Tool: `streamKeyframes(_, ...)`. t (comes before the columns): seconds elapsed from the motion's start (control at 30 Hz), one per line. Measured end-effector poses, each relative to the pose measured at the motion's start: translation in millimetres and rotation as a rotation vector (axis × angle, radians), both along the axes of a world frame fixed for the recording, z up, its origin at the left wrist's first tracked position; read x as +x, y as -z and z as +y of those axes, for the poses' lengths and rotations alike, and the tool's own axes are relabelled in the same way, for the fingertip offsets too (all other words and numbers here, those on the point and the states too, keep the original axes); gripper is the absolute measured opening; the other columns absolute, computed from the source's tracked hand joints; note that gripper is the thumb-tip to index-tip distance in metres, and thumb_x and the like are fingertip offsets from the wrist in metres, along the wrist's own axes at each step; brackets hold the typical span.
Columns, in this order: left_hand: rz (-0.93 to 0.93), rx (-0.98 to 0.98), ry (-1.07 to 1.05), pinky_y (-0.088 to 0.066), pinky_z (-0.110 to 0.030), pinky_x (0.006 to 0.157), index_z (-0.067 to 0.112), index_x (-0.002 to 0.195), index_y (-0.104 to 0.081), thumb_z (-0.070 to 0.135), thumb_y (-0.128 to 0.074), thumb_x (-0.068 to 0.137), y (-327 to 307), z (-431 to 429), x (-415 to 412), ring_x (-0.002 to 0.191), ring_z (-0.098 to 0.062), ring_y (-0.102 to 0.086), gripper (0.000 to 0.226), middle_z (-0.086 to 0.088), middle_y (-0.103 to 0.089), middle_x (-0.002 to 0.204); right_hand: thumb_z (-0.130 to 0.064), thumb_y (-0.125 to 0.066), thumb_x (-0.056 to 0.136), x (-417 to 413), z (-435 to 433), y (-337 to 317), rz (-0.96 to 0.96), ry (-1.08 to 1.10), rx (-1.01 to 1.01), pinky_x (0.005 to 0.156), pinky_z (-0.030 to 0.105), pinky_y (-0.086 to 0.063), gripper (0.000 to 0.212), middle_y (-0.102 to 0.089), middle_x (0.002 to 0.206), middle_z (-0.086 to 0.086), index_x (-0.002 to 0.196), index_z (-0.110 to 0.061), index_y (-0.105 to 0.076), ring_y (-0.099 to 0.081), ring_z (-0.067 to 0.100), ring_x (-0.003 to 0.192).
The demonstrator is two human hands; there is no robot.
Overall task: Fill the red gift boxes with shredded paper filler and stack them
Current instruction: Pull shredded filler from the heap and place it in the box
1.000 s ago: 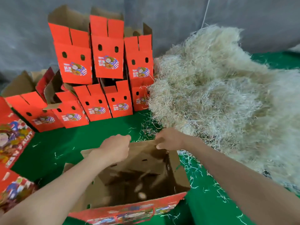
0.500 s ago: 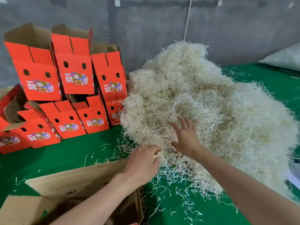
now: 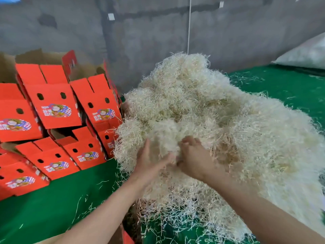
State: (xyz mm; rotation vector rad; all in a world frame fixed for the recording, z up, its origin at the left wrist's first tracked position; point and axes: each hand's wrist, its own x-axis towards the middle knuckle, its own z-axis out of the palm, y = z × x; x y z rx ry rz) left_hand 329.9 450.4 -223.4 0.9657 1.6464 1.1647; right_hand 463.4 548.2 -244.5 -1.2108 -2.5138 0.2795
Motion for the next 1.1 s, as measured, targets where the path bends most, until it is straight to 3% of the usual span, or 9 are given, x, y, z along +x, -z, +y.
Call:
streamKeyframes(0.1, -0.5, -0.147, -0.044, -0.049, -0.051, 0.087, 0.039, 0.143, -0.02, 0.054, -0.082, 0.045, -6.0, 18.7, 2.9, 0.12, -0.035, -0.051, 0.117, -0.008, -0.042, 0.144, -0.017, -0.061, 0.074, -7.7, -38.1, -0.9, 0.201, -0.159, -0.041, 0.102, 0.036, -0.043, 0.044, -0.036, 0.133, 0.0, 0.117, -0.017, -0.053, -0.034, 0.02, 0.126)
streamKeyframes(0.17, -0.456, -0.225, -0.162, -0.047, -0.047, 0.09, 0.023, 0.132, -0.042, 0.045, -0.086, 0.045, -1.2, 26.6, 5.7, 0.113, -0.028, -0.055, 0.1, -0.011, -0.057, 0.127, -0.017, -0.063, 0.076, -4.6, -47.6, -4.7, 0.255, -0.364, -0.175, 0.101, 0.024, -0.042, 0.046, -0.045, 0.124, 0.0, 0.12, -0.012, -0.05, -0.041, 0.014, 0.119)
streamKeyframes(0.27, -0.32, -0.231, -0.373, -0.054, -0.044, 0.073, 0.012, 0.132, -0.038, 0.017, -0.074, 0.075, 5.4, 32.8, -9.3, 0.096, -0.024, -0.063, 0.067, -0.02, -0.062, 0.105, -0.022, -0.06, 0.078, 12.2, -22.1, -16.7, 0.259, -0.404, -0.22, 0.102, 0.014, -0.034, 0.055, -0.046, 0.13, -0.002, 0.13, -0.019, -0.043, -0.043, 0.013, 0.121)
streamKeyframes(0.43, -0.343, -0.209, -0.315, -0.048, -0.053, 0.089, 0.005, 0.133, -0.043, 0.007, -0.067, 0.074, -12.0, 29.0, -39.4, 0.11, -0.039, -0.056, 0.063, -0.022, -0.054, 0.125, -0.04, -0.074, 0.069, 21.3, 45.6, -16.1, -0.163, -0.197, -0.063, 0.112, 0.044, 0.012, 0.124, 0.024, 0.151, -0.005, 0.138, -0.038, 0.029, 0.022, 0.021, 0.139)
streamKeyframes(0.5, -0.327, -0.188, -0.296, -0.057, -0.038, 0.065, 0.0, 0.107, -0.058, 0.005, -0.06, 0.08, -19.1, 27.6, -44.2, 0.077, -0.031, -0.068, 0.027, -0.017, -0.069, 0.09, -0.031, -0.07, 0.074, 10.9, 49.0, -3.3, -0.185, -0.207, -0.149, 0.113, 0.051, -0.019, 0.116, 0.001, 0.155, 0.013, 0.142, -0.032, 0.024, -0.019, 0.032, 0.139)
streamKeyframes(0.57, -0.336, -0.13, -0.298, -0.052, -0.026, 0.043, 0.0, 0.089, -0.057, 0.0, -0.051, 0.085, -25.0, 26.7, -48.3, 0.049, -0.021, -0.064, 0.007, -0.007, -0.066, 0.057, -0.021, -0.064, 0.08, 10.0, 44.2, 17.0, -0.177, -0.184, -0.269, 0.091, 0.035, -0.05, 0.09, -0.035, 0.144, 0.017, 0.147, -0.023, -0.004, -0.058, 0.021, 0.105)
streamKeyframes(0.77, -0.394, -0.052, -0.353, -0.05, -0.026, 0.042, 0.008, 0.084, -0.054, 0.002, -0.042, 0.091, -26.1, 21.5, -51.2, 0.046, -0.018, -0.063, 0.016, -0.005, -0.064, 0.053, -0.01, -0.053, 0.088, 38.8, 45.2, 50.5, -0.193, -0.045, -0.338, 0.085, 0.031, -0.052, 0.065, -0.055, 0.118, 0.013, 0.144, -0.015, -0.019, -0.06, 0.023, 0.093)
streamKeyframes(0.97, -0.507, 0.049, -0.421, -0.047, -0.02, 0.036, 0.008, 0.072, -0.058, 0.001, -0.038, 0.093, -36.3, 16.3, -68.0, 0.039, -0.013, -0.06, 0.03, -0.009, -0.061, 0.057, 0.007, -0.036, 0.084, 62.1, 33.5, 64.1, -0.257, -0.066, -0.318, 0.114, 0.038, -0.014, 0.082, 0.003, 0.155, 0.007, 0.146, -0.016, 0.013, -0.012, 0.026, 0.142)
streamKeyframes(1.1, -0.486, 0.023, -0.427, -0.042, -0.015, 0.035, 0.001, 0.042, -0.056, 0.001, -0.036, 0.095, -33.1, 6.6, -76.3, 0.032, -0.006, -0.055, 0.057, -0.003, -0.055, 0.037, 0.001, -0.038, 0.087, 72.9, 28.7, 63.8, -0.299, -0.072, -0.356, 0.11, 0.032, -0.028, 0.081, 0.003, 0.156, 0.005, 0.145, -0.017, 0.016, -0.026, 0.027, 0.138)
